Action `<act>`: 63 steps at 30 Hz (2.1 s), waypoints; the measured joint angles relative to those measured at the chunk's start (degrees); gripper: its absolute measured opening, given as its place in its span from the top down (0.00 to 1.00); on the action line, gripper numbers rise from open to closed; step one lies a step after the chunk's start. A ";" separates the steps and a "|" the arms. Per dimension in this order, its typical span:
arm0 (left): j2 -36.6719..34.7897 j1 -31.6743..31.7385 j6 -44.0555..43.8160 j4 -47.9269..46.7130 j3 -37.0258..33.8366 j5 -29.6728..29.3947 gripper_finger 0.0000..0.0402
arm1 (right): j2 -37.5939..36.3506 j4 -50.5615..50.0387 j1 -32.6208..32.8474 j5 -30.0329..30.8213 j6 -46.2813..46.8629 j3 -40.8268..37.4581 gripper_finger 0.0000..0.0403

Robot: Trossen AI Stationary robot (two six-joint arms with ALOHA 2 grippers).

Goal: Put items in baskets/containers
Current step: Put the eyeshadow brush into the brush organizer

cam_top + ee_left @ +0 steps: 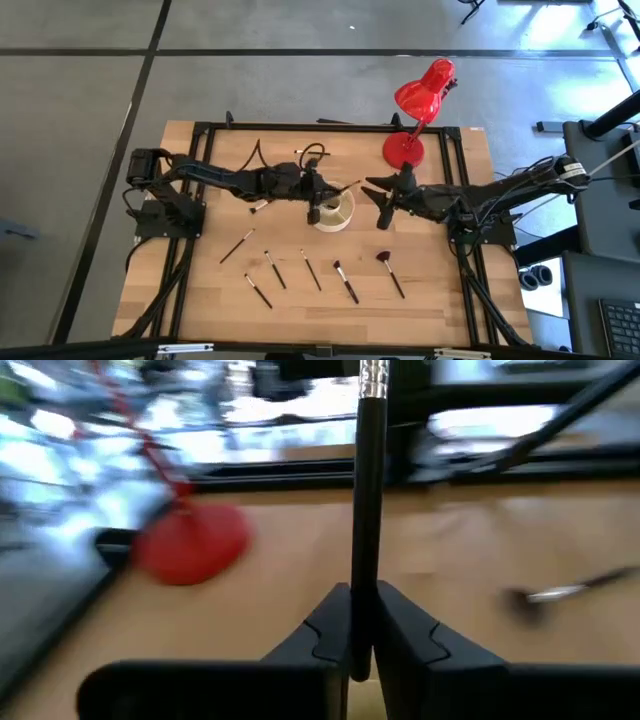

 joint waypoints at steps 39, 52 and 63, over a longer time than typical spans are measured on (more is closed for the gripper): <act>0.31 1.77 -2.10 1.03 0.00 12.40 0.92 | 3.34 14.47 -2.92 -11.29 -9.13 -1.97 0.95; 0.35 3.13 0.86 -2.05 -0.02 10.64 0.69 | 3.34 11.95 -4.63 -5.92 -10.23 -1.97 0.96; -1.86 6.42 3.29 -9.41 -0.07 11.22 0.48 | 4.71 1.94 -8.62 -10.03 -6.42 3.27 0.96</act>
